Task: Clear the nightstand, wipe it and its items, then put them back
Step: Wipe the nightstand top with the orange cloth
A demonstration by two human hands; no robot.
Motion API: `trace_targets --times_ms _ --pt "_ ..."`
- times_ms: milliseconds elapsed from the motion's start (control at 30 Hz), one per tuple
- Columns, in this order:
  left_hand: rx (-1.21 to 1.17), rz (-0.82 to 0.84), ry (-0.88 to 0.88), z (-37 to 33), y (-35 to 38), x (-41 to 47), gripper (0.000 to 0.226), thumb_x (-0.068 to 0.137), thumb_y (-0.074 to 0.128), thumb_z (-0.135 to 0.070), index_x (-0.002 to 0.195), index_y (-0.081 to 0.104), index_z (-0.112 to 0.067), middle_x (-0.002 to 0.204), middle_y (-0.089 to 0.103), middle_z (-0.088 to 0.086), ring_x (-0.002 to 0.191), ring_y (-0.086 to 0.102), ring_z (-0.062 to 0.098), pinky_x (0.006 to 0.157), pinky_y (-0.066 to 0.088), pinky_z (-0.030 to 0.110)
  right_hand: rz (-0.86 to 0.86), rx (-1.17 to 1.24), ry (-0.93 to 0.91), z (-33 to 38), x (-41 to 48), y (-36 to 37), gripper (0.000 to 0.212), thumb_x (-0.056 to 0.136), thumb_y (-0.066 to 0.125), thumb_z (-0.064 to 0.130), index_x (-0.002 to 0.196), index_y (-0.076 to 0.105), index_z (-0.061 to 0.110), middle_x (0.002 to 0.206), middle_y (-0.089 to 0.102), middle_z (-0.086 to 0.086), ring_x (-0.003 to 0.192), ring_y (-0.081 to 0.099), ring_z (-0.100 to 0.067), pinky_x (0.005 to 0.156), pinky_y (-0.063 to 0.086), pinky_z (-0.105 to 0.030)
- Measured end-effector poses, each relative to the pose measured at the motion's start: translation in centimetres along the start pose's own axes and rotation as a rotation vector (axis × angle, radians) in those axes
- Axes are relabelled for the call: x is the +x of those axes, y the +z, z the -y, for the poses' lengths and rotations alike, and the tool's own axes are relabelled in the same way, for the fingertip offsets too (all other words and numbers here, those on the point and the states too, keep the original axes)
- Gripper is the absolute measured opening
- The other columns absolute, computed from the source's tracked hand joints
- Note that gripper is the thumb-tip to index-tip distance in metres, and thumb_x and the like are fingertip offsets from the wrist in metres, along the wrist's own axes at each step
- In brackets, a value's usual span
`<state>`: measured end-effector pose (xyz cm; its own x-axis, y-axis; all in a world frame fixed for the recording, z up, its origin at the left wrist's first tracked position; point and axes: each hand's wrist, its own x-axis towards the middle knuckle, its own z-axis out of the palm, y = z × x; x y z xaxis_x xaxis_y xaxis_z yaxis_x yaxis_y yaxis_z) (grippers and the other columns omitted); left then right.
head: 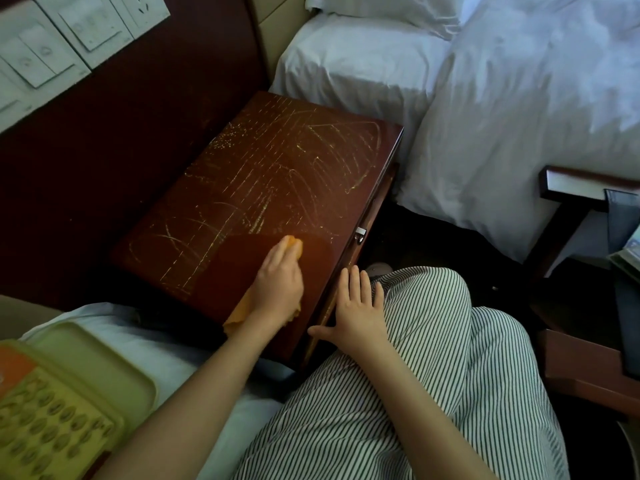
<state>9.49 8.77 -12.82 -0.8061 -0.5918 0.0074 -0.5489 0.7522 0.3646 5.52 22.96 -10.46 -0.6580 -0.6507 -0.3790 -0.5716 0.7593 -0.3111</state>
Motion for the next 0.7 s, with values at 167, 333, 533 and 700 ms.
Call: trace_targets --times_ms 167,333,533,700 --pt "-0.028 0.046 0.204 -3.6 1.6 1.7 0.042 0.098 0.035 -0.017 0.14 0.04 -0.019 0.15 0.033 0.001 0.138 0.029 0.018 0.109 0.027 0.03 -0.061 0.052 0.016 -0.1 -0.2 0.0 0.116 0.079 0.05 0.071 0.146 -0.018 0.005 0.156 -0.018 -0.013 0.144 -0.016 -0.027 0.115 -0.01 -0.043" --pt "-0.027 0.161 0.431 -1.9 0.5 0.0 0.043 0.096 0.034 -0.019 0.138 0.043 -0.02 0.148 0.035 0.0 0.137 0.031 0.016 0.109 0.027 0.029 -0.057 0.045 0.011 -0.1 -0.3 0.0 0.118 0.077 0.052 0.07 0.146 -0.018 0.005 0.156 -0.018 -0.013 0.144 -0.015 -0.027 0.116 -0.008 -0.044" --pt "-0.016 0.104 0.352 3.8 -1.3 -3.0 0.047 0.094 0.027 -0.027 0.137 0.045 -0.023 0.145 0.04 -0.002 0.134 0.036 0.016 0.104 0.026 0.023 -0.018 0.037 -0.011 0.1 -0.2 -0.1 0.118 0.077 0.052 0.071 0.146 -0.019 0.006 0.156 -0.019 -0.012 0.144 -0.017 -0.026 0.114 -0.01 -0.044" --pt "-0.015 0.026 0.15 1.8 -0.2 0.4 0.042 0.099 0.034 -0.016 0.141 0.039 -0.02 0.15 0.032 -0.002 0.139 0.027 0.016 0.11 0.024 0.028 0.022 0.041 -0.053 0.1 0.0 0.2 0.117 0.077 0.047 0.074 0.147 -0.017 0.007 0.156 -0.019 -0.011 0.144 -0.017 -0.026 0.115 -0.01 -0.043"
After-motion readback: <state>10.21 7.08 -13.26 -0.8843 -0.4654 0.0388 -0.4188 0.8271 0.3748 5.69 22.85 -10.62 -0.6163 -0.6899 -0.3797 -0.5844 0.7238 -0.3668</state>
